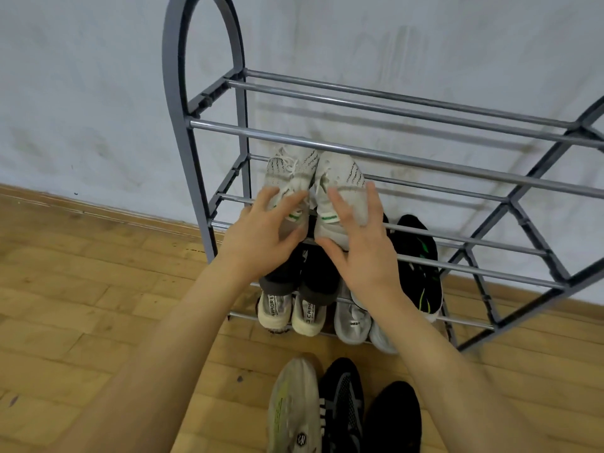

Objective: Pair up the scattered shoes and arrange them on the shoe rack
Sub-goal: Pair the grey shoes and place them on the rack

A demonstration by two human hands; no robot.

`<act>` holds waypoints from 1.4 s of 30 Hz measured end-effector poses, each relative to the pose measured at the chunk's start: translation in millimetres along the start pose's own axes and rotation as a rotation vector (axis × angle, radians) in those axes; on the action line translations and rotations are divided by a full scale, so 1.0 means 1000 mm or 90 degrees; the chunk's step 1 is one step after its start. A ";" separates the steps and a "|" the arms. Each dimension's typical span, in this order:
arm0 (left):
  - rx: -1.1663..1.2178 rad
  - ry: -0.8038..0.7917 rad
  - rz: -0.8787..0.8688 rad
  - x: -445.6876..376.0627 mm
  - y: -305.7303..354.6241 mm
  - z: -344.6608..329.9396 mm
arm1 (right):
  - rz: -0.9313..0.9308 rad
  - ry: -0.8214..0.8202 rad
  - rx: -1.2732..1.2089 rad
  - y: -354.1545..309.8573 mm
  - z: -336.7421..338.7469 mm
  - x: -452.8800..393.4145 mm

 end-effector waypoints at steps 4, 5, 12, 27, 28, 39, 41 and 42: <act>0.087 0.058 -0.014 0.003 0.000 0.010 | -0.012 -0.064 0.078 0.005 -0.011 0.000; 0.090 0.079 -0.018 0.003 0.001 0.014 | -0.035 -0.074 0.065 0.010 -0.012 0.000; 0.084 0.143 -0.023 -0.004 0.002 0.025 | -0.122 -0.030 -0.017 0.017 -0.009 -0.011; 0.010 0.089 -0.052 -0.007 0.011 0.005 | -0.084 -0.033 0.020 0.013 -0.016 -0.011; 0.001 0.081 -0.049 -0.007 0.011 0.003 | -0.090 -0.038 0.015 0.014 -0.016 -0.012; -0.121 0.063 -0.042 0.014 0.025 0.023 | -0.110 -0.071 -0.071 0.005 0.001 0.007; -0.131 0.080 -0.069 0.024 0.040 0.035 | -0.109 -0.040 -0.064 0.002 0.019 0.018; -0.132 0.078 -0.082 0.029 0.049 0.039 | -0.113 -0.023 -0.059 0.002 0.028 0.026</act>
Point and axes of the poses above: each hand's wrist, its own x-axis away from the middle knuckle, its own z-axis out of the back of the hand, y = z × x, the point moved 10 cm from there along -x, towards the middle knuckle, and after that the axes turned 11 degrees about -x, right-handed, at the moved point
